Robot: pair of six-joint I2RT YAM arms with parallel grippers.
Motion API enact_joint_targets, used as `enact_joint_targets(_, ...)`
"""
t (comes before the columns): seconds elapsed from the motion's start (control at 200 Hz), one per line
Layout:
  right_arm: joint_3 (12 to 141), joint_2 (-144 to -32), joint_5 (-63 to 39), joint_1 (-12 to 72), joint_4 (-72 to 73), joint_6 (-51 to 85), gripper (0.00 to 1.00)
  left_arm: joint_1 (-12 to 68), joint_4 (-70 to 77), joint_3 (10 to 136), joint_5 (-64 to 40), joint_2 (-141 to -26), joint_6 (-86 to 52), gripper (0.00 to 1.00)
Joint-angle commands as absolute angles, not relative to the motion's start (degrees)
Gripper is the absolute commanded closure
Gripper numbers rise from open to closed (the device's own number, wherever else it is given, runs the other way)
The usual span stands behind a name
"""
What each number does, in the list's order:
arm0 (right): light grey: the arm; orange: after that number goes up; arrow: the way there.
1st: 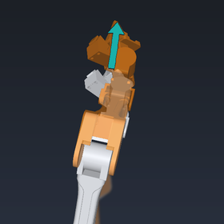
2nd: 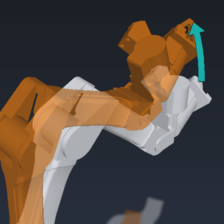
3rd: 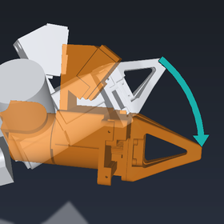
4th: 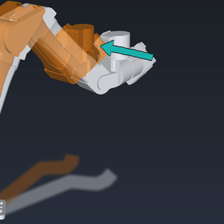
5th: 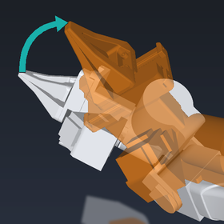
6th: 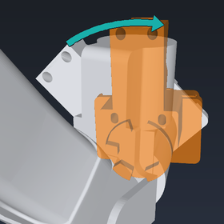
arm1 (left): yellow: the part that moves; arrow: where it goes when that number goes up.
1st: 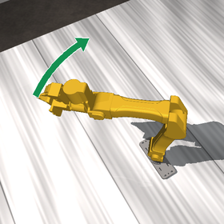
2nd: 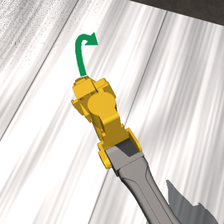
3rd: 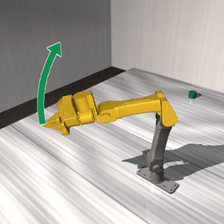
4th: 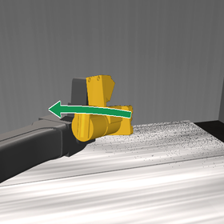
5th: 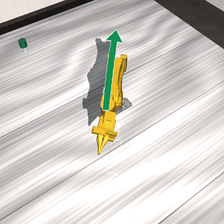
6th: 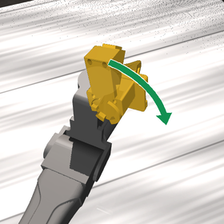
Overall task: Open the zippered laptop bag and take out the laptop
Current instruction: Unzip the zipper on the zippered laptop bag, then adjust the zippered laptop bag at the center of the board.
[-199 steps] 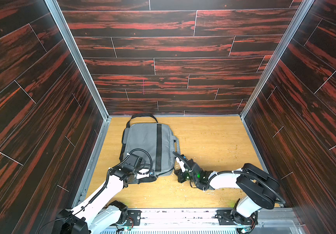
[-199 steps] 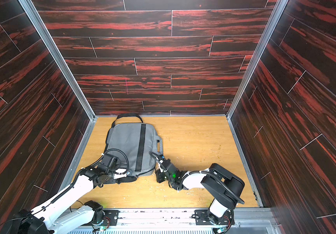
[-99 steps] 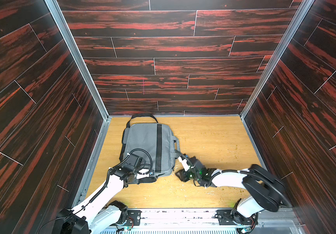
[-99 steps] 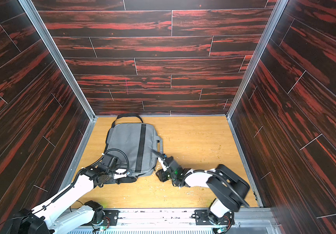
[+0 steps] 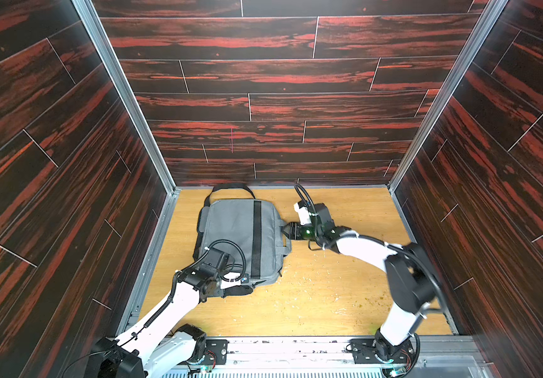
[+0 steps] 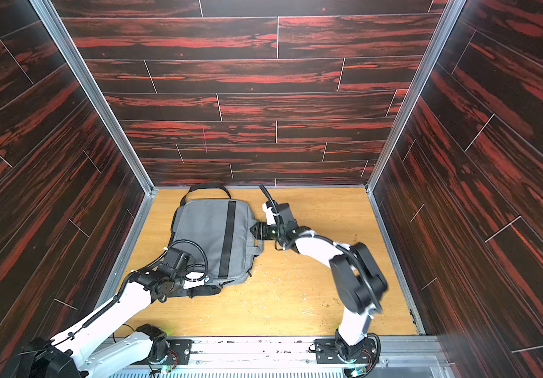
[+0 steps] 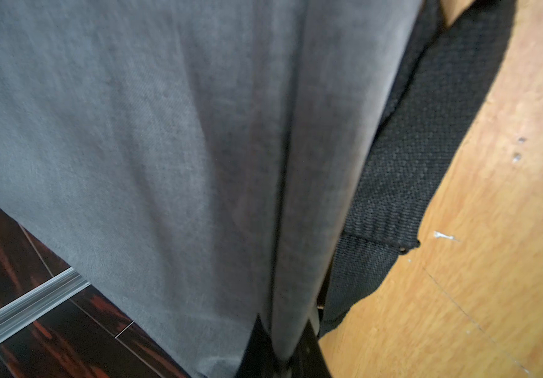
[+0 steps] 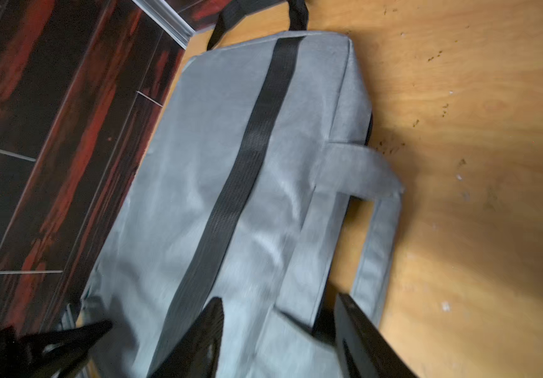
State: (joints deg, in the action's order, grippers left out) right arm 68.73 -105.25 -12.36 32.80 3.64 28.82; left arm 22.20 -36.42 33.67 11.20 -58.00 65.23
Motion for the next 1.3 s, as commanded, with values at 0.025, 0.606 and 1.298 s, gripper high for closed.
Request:
enact_joint_targets(0.025,75.7,-113.8,-15.2,30.6,-2.3,29.2,0.42,22.4,-39.3,33.8,9.6,-56.3,66.2,1.0)
enact_joint_targets(0.606,109.6,-139.9,-11.5,29.2,-16.1,22.9,0.41,22.8,-39.9,32.6,9.7,-56.4,67.7,1.0)
enact_joint_targets(1.298,112.1,-140.7,-13.6,28.8,-17.2,24.6,1.0,22.9,-37.7,32.1,13.0,-57.8,67.7,1.0)
